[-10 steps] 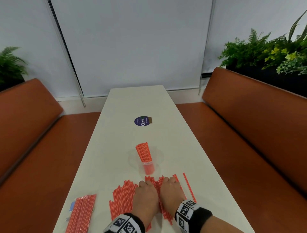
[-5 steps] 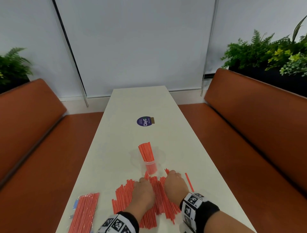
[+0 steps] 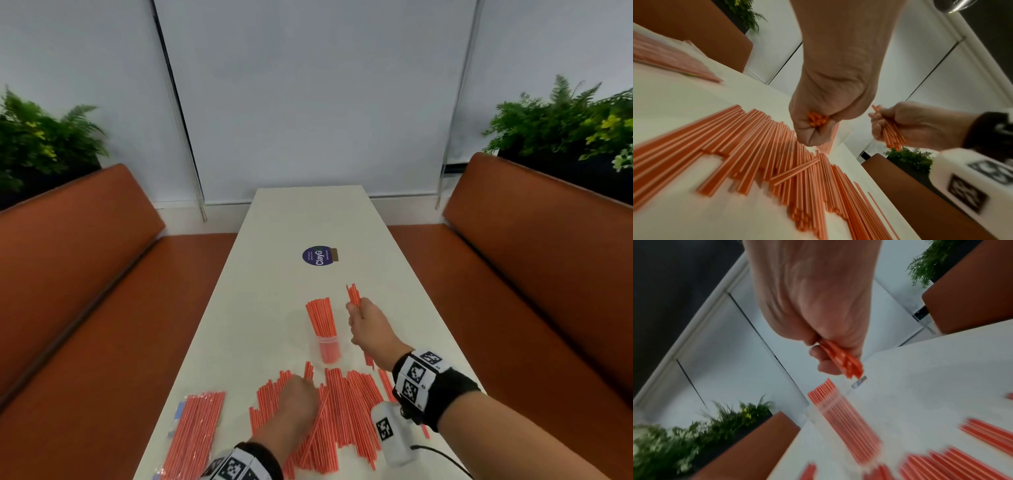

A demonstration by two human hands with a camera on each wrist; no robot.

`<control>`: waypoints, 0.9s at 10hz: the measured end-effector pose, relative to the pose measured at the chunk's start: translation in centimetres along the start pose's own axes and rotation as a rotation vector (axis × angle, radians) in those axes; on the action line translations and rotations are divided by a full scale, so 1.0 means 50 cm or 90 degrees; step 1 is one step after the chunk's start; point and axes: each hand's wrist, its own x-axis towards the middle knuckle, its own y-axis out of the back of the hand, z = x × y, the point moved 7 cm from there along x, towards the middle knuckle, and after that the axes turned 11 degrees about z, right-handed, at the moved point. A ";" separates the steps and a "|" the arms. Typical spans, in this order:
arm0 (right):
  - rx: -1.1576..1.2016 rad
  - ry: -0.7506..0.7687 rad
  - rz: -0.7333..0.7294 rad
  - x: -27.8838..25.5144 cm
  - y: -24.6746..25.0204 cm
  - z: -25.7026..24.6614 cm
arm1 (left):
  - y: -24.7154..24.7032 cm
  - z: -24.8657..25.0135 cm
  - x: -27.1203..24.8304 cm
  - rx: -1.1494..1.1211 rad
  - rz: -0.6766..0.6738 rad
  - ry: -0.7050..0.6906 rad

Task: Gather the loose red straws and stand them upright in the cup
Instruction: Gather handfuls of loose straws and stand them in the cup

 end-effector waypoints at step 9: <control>-0.113 0.296 0.016 0.095 -0.116 -0.033 | -0.029 -0.024 0.019 -0.222 -0.060 0.110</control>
